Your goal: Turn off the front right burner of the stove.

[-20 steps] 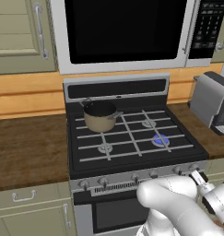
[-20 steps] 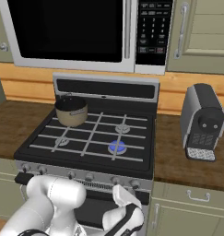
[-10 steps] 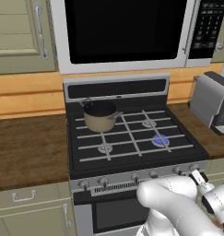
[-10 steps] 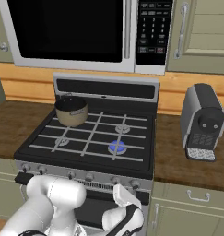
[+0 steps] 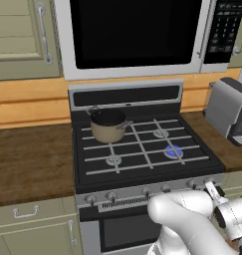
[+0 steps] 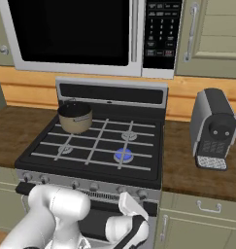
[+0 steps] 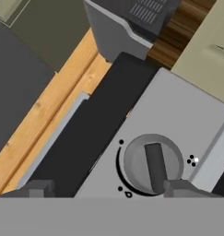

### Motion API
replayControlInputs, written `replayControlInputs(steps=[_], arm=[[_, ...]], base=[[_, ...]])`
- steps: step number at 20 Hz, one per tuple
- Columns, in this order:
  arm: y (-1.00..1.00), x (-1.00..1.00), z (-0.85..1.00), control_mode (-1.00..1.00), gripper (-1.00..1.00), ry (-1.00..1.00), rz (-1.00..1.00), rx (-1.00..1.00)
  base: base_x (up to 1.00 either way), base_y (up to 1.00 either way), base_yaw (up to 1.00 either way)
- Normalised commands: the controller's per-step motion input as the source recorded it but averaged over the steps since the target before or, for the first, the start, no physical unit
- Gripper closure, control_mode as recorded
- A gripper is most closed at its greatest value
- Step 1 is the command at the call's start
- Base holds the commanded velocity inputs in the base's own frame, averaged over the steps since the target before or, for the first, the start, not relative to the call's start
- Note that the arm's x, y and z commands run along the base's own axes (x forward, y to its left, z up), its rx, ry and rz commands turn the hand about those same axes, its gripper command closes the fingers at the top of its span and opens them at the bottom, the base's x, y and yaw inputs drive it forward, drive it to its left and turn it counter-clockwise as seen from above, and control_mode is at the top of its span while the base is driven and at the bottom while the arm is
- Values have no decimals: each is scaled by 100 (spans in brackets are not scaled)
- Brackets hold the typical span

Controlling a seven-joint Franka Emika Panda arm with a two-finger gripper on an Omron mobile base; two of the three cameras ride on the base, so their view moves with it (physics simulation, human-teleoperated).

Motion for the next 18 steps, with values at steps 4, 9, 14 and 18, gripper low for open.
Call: replayControlInputs(steps=[4,9,14,18], arm=[[-52,-14,0,-100,-100,-1,0,0],[-29,-4,0,-100,-100,-1,2,0],[-36,0,0,-100,-100,-6,6,0],[-26,-18,8,-100,-100,-10,0,0]], base=[[0,0,0],[0,0,0],[0,0,0],[0,0,0]])
